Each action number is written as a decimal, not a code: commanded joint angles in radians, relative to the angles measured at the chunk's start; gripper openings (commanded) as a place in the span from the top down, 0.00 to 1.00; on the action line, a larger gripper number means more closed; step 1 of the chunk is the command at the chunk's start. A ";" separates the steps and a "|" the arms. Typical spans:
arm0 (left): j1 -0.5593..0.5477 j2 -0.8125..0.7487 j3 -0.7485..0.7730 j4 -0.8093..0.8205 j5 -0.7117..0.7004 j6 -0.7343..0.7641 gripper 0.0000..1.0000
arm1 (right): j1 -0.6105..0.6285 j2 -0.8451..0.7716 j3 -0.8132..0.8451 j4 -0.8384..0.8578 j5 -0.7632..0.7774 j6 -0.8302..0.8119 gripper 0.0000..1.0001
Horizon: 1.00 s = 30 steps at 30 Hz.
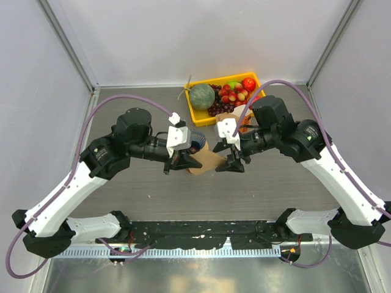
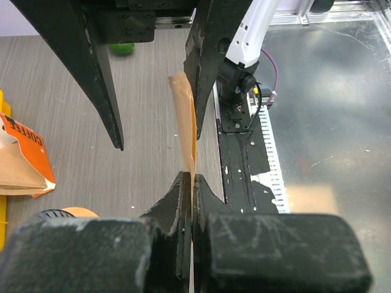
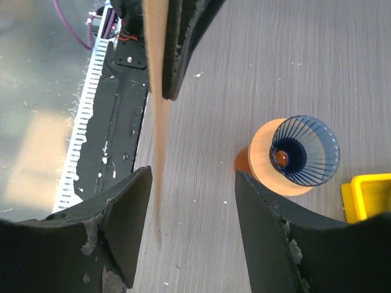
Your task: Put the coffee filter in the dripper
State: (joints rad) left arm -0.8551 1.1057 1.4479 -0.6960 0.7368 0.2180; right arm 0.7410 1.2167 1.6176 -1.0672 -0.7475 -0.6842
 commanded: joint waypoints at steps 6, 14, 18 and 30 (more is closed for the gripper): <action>0.005 0.046 0.054 -0.051 0.033 0.017 1.00 | 0.043 -0.006 0.021 0.026 -0.069 0.002 0.43; 0.080 0.040 0.057 -0.033 0.061 -0.035 0.39 | 0.021 -0.031 0.002 0.055 -0.050 0.052 0.95; 0.275 -0.050 0.061 -0.126 0.162 0.009 0.01 | -0.113 -0.072 -0.028 0.064 -0.116 0.097 0.94; 0.525 -0.132 0.039 -0.370 0.234 0.182 0.01 | -0.207 -0.273 -0.278 0.270 -0.133 0.267 0.95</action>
State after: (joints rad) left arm -0.3447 0.9703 1.4986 -0.9962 0.9352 0.3763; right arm 0.5629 0.9714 1.3628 -0.8879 -0.8650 -0.4717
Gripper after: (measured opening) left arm 0.994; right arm 0.061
